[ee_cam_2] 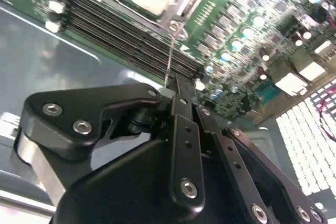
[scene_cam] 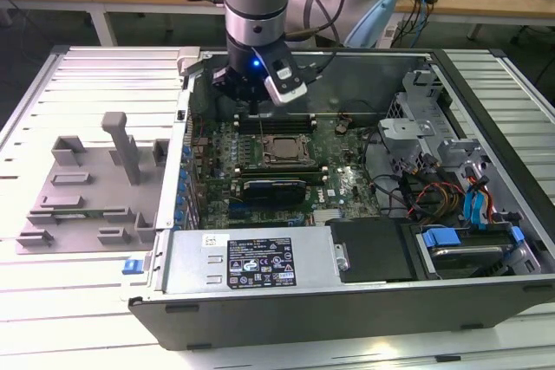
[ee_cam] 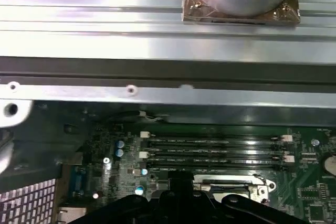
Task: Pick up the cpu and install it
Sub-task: 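Install the first cpu locking lever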
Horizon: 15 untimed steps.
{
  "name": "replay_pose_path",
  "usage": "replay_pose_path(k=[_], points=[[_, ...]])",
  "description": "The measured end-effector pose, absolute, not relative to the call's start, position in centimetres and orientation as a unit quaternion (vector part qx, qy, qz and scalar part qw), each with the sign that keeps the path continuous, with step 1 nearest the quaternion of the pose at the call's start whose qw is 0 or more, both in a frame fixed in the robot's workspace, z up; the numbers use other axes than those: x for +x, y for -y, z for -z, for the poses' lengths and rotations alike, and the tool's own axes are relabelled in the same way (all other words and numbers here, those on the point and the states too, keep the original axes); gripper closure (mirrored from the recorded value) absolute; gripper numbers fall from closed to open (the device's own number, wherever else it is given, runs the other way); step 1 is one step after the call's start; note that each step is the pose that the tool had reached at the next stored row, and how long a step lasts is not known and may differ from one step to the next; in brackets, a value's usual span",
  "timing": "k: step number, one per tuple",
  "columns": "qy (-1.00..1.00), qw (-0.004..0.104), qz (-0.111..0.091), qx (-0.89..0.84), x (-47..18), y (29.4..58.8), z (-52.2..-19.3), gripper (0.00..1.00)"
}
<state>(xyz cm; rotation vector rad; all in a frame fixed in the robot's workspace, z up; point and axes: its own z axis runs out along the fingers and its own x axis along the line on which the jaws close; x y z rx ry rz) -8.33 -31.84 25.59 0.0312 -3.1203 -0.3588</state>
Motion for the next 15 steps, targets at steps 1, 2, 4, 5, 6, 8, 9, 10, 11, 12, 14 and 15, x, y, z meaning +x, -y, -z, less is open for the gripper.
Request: replay_pose_path(k=[1, 2, 4, 5, 6, 8, 9, 10, 11, 12, 14, 15], points=[[0.993, 0.0, 0.114, 0.01, -7.6, 31.89, -25.56, 0.89], [0.993, 0.0, 0.114, 0.01, -6.98, 31.93, -25.53, 0.89], [0.993, 0.0, 0.114, 0.01, -6.81, 31.94, -25.53, 0.89], [0.993, 0.0, 0.114, 0.01, -6.8, 31.93, -25.53, 0.89], [0.993, 0.0, 0.114, 0.01, -6.8, 31.93, -25.53, 0.89], [0.993, 0.0, 0.114, 0.009, -6.77, 31.93, -25.5, 0.89], [0.993, 0.0, 0.114, 0.009, -6.75, 31.92, -25.45, 0.89], [0.993, 0.0, 0.114, 0.008, -6.72, 31.93, -25.33, 0.89], [0.993, 0.0, 0.114, 0.008, -6.68, 31.93, -25.19, 0.89], [0.993, 0.0, 0.114, 0.007, -6.65, 31.93, -25.07, 0.89], [0.993, 0.0, 0.114, 0.007, -6.63, 31.93, -25.01, 0.89], [0.993, 0.0, 0.114, 0.007, -6.61, 31.93, -24.97, 0.89]])
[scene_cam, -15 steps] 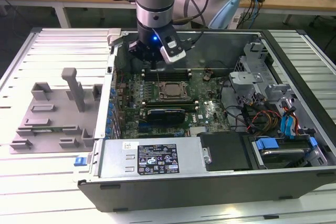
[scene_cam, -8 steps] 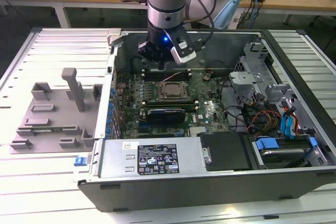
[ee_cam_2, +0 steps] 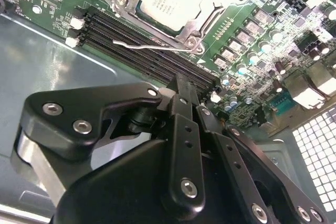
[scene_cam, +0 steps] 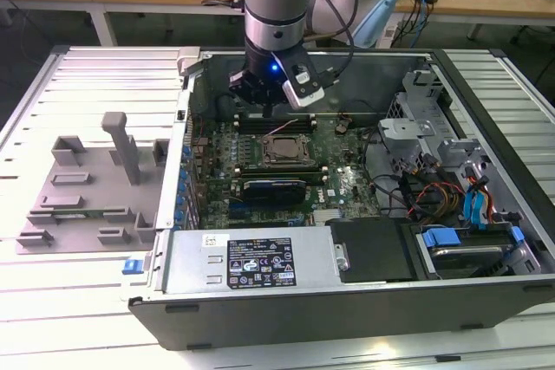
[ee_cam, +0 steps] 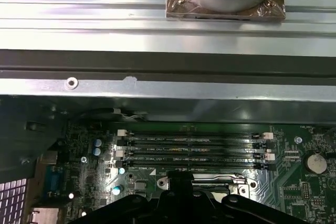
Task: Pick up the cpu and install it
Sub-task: 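Install the first cpu locking lever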
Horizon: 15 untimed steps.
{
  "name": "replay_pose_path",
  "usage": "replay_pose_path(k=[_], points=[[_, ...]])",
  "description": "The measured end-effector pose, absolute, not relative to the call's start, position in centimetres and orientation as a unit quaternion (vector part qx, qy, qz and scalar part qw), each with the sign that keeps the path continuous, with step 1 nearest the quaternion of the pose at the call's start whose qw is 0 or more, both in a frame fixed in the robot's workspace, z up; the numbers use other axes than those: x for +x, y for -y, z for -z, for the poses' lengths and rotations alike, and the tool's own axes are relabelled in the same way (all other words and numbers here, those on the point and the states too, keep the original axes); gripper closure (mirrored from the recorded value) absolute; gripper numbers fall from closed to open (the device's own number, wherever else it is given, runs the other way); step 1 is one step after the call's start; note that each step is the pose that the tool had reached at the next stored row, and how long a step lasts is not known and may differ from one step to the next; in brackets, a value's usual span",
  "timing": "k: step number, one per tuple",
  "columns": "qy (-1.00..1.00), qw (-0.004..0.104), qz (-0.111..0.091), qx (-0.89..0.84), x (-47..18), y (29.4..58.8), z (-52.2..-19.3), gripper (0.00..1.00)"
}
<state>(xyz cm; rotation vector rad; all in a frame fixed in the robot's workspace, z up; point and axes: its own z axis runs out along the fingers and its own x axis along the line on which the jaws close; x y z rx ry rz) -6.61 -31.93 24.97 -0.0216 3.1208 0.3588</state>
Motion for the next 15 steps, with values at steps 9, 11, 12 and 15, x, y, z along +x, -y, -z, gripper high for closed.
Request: replay_pose_path(k=[9, 11, 12, 15], points=[[-0.993, 0.003, -0.114, 0.02, -5.2, 32.0, -23.8, 0.89], [-0.993, 0.004, -0.114, 0.024, -4.5, 32.0, -23.6, 0.89], [-0.993, 0.004, -0.114, 0.029, -4.5, 32.0, -23.6, 0.89], [-0.992, 0.008, -0.114, 0.062, -4.4, 32.0, -23.2, 0.89]])
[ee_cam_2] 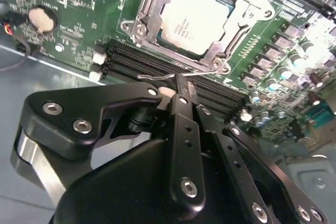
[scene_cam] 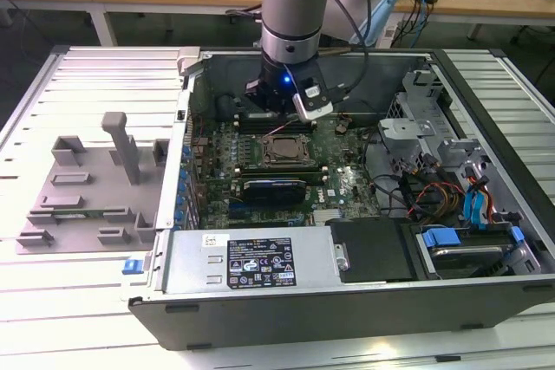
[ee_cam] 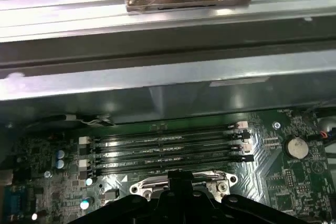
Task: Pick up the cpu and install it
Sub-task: 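Install the first cpu locking lever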
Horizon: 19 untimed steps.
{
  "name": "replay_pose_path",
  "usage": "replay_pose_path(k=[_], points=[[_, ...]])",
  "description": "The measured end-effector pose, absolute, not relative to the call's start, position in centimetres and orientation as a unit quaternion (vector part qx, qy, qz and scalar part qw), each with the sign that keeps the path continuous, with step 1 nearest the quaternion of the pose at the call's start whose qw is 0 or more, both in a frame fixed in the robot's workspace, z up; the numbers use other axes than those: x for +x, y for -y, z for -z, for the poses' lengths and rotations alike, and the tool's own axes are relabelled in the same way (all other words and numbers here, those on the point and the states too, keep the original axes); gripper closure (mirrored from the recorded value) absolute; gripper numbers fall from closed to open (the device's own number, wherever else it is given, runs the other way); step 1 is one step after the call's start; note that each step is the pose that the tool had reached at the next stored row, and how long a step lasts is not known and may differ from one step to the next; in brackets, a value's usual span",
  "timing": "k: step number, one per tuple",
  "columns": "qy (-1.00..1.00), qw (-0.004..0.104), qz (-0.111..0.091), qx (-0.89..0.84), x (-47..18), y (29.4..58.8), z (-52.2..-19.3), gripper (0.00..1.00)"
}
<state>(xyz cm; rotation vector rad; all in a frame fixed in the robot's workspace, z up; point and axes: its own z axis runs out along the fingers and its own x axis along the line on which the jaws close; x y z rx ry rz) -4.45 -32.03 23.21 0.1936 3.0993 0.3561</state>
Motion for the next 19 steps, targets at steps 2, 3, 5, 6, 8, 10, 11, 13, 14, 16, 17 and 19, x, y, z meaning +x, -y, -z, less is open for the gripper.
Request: replay_pose_path(k=[2, 3, 5, 6, 8, 10, 11, 13, 14, 16, 17, 19], points=[[-0.991, 0.009, -0.114, 0.069, -4.3, 32.0, -23.0, 0.89], [-0.991, 0.009, -0.114, 0.073, -4.3, 32.0, -22.8, 0.89], [-0.991, 0.009, -0.114, 0.074, -4.3, 31.7, -22.5, 0.89], [-0.991, 0.009, -0.114, 0.075, -4.3, 31.6, -22.4, 0.89], [-0.991, 0.009, -0.114, 0.075, -4.3, 31.3, -22.3, 0.89], [-0.991, 0.009, -0.114, 0.075, -4.3, 31.1, -22.3, 0.89], [-0.991, 0.01, -0.114, 0.075, -4.3, 31.1, -22.2, 0.89], [-0.991, 0.009, -0.114, 0.075, -4.3, 31.0, -22.1, 0.89], [-0.99, 0.01, -0.114, 0.077, -4.1, 31.0, -21.9, 0.89], [-0.99, 0.011, -0.114, 0.086, -3.9, 31.0, -21.7, 0.89], [-0.99, 0.011, -0.114, 0.087, -3.9, 31.0, -21.7, 0.89], [-0.989, 0.012, -0.114, 0.093, -3.9, 31.0, -21.6, 0.89]])
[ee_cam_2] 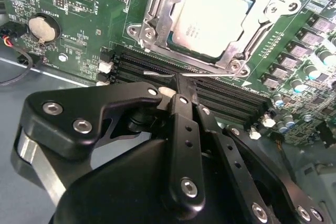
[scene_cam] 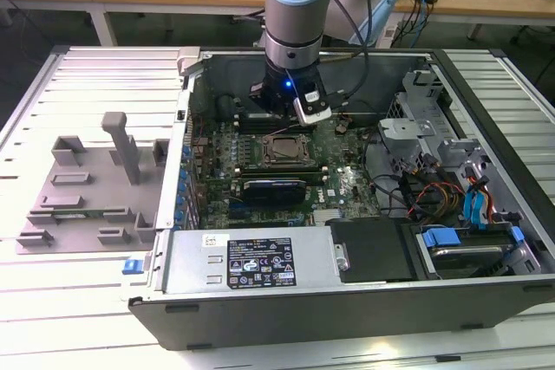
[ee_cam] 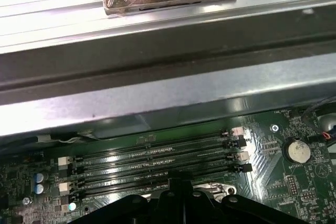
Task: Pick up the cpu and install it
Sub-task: 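Install the first cpu locking lever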
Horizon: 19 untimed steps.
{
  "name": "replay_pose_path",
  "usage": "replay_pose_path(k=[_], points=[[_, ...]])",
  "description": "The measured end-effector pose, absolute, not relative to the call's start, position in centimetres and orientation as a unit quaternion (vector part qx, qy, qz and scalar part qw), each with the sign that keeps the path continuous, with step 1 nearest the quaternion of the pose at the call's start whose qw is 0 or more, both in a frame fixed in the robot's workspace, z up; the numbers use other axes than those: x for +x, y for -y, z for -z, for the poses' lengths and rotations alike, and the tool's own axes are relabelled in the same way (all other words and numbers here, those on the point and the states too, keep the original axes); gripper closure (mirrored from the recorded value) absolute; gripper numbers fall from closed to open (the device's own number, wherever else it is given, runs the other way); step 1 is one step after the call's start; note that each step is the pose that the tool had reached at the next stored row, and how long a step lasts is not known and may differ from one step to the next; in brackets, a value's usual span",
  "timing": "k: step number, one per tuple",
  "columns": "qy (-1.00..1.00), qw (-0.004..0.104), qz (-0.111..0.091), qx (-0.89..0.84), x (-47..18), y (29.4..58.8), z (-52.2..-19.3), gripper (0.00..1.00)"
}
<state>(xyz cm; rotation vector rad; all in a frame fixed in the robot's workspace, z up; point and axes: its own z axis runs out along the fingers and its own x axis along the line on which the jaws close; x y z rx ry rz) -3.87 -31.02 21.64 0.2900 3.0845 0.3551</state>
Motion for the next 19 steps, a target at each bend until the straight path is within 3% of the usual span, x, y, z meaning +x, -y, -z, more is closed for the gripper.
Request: replay_pose_path(k=[9, 19], points=[[-0.976, 0.023, -0.109, 0.188, -3.87, 31.03, -20.83, 0.89], [-0.974, 0.025, -0.105, 0.197, -4.28, 30.41, -20.81, 0.89]])
